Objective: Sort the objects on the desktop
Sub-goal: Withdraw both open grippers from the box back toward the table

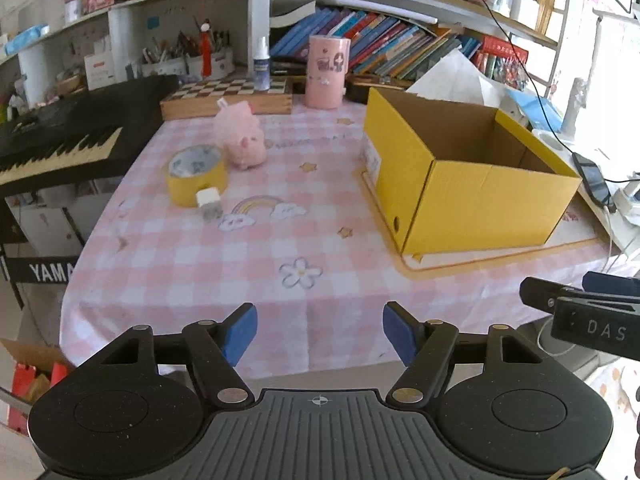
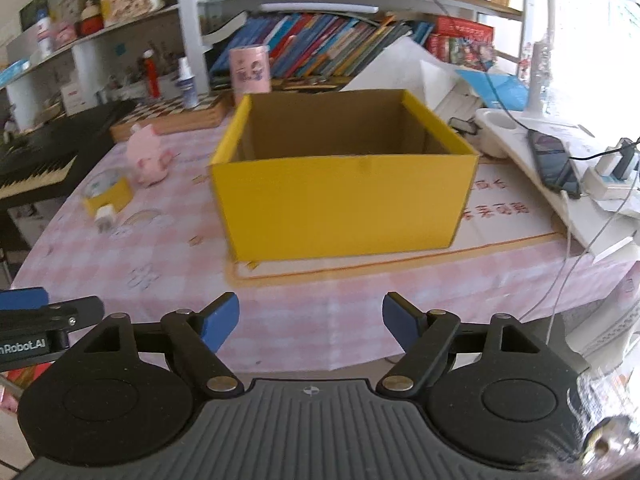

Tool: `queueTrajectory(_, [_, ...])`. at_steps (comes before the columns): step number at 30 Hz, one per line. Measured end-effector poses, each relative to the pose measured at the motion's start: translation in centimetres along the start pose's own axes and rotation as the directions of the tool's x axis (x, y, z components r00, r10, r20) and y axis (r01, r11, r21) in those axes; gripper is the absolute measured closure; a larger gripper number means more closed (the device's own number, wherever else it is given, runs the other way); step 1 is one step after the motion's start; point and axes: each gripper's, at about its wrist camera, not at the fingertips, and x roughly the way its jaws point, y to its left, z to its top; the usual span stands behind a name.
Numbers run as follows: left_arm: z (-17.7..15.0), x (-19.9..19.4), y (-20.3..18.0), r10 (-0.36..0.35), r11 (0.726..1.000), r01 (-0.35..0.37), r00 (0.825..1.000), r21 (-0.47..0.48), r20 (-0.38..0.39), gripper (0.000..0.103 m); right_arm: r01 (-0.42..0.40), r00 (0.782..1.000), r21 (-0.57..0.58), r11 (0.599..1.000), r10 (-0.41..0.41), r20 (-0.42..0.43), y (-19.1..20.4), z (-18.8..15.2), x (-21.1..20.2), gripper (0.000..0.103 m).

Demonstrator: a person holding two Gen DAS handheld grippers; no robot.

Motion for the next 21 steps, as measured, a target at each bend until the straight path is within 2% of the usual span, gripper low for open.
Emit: queueTrajectory(21, [-3.0,-2.6,6.9,0.057,0.998,-0.058,0.998,-0.034,-0.034,0.031,-0.096,0.994,-0.039,0.995,0.093,-0.061,8.1,-2.5,-0.4,0.024])
